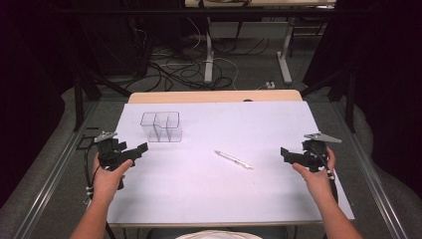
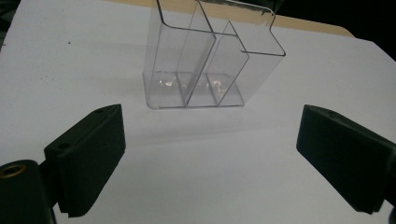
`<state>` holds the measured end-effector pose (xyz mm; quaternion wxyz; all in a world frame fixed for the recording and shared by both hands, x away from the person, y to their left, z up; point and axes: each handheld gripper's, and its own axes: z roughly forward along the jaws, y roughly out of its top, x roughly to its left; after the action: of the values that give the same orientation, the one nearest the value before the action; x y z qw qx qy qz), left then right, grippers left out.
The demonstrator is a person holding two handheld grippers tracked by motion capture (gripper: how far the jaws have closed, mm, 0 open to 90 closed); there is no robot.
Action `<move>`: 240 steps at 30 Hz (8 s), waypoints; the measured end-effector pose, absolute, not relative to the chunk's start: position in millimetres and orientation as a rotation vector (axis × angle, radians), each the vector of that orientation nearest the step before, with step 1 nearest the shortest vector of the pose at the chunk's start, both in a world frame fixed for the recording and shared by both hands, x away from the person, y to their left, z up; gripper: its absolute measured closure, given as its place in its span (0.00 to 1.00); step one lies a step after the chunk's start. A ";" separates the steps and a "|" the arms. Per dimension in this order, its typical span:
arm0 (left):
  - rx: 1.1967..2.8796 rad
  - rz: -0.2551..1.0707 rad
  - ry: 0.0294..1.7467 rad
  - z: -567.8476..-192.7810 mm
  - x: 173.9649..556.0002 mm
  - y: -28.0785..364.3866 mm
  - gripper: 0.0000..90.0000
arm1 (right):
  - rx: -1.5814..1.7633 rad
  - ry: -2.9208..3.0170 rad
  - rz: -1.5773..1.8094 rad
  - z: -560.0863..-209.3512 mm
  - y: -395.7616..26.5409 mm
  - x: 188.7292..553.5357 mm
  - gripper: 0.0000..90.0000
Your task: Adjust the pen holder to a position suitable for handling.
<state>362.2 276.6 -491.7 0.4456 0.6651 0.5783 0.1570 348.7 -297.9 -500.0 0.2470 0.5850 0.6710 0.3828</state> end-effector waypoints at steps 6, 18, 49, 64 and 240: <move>1.659 0.389 1.449 -489.8 364.1 278.5 0.12 | 1.588 1.848 1.051 -502.1 -298.9 350.2 0.06; 1.689 0.410 1.468 -476.0 374.0 275.6 0.20 | 1.598 1.833 1.039 -503.8 -298.0 349.8 0.07; 1.702 0.456 1.530 -429.1 434.1 269.2 0.35 | 1.568 1.838 1.027 -503.5 -293.9 347.7 0.12; 1.707 0.405 1.624 -435.4 460.4 271.2 0.50 | 1.541 1.862 1.037 -505.5 -288.2 348.2 0.08; 1.687 0.281 1.641 -458.9 474.1 175.0 0.96 | 1.519 1.927 1.008 -512.6 -286.2 351.0 0.07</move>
<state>474.1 175.0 -458.9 0.3762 0.6593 0.6416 0.1098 351.0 -286.2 -512.6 0.2421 0.5555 0.7048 0.3688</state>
